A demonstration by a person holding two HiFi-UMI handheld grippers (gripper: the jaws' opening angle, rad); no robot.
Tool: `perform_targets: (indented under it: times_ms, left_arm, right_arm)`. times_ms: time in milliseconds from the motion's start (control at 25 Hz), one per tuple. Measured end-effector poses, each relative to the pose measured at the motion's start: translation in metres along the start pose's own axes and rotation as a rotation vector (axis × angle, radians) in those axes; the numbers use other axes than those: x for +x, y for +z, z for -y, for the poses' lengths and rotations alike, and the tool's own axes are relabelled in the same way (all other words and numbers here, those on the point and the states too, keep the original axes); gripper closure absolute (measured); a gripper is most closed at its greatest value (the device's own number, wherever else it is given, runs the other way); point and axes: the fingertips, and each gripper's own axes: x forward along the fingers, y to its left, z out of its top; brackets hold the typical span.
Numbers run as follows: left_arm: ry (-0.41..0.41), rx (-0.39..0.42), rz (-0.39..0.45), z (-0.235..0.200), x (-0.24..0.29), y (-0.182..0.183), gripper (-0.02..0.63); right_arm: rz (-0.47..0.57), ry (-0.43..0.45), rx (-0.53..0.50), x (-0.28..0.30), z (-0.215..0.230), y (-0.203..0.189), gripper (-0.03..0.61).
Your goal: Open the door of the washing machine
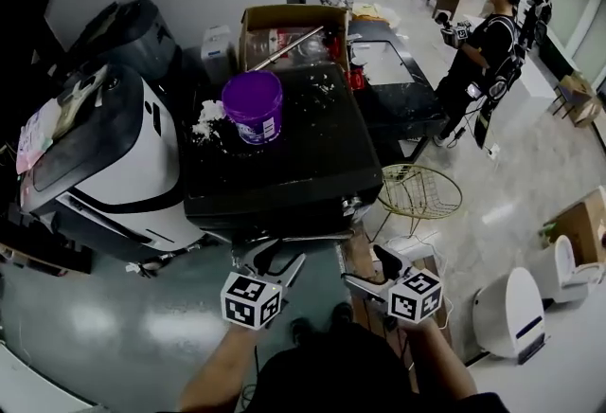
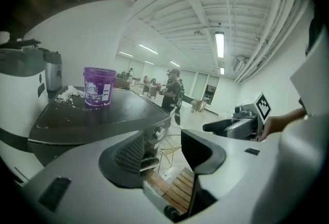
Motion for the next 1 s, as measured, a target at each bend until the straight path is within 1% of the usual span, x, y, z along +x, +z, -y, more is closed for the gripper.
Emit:
perform_targets:
  times_ms: [80,160,320,520,800,1000]
  left_arm:
    - [0.003,0.005,0.006,-0.002,-0.005,-0.004,0.376]
    - [0.011,-0.021,0.014,-0.004,-0.007,-0.01,0.377]
    - [0.038,-0.046,0.006,-0.016,-0.003,-0.021,0.38]
    - [0.078,-0.08,-0.016,-0.035,0.015,-0.029,0.382]
    - [0.086,-0.11,-0.079,-0.048,0.051,-0.05,0.383]
    - [0.099,-0.134,-0.108,-0.063,0.071,-0.064,0.384]
  right_arm:
    - [-0.013,0.006,-0.007,0.004,-0.008,-0.004,0.08]
    - [-0.029,0.012,-0.021,0.007,-0.012,-0.006,0.081]
    - [-0.049,0.027,-0.047,0.019,-0.005,-0.006,0.081]
    - [-0.09,0.054,-0.064,0.04,0.014,-0.006,0.081]
    - [-0.16,0.061,-0.072,0.074,0.055,-0.019,0.083]
    - [-0.219,0.073,-0.089,0.102,0.074,-0.034,0.087]
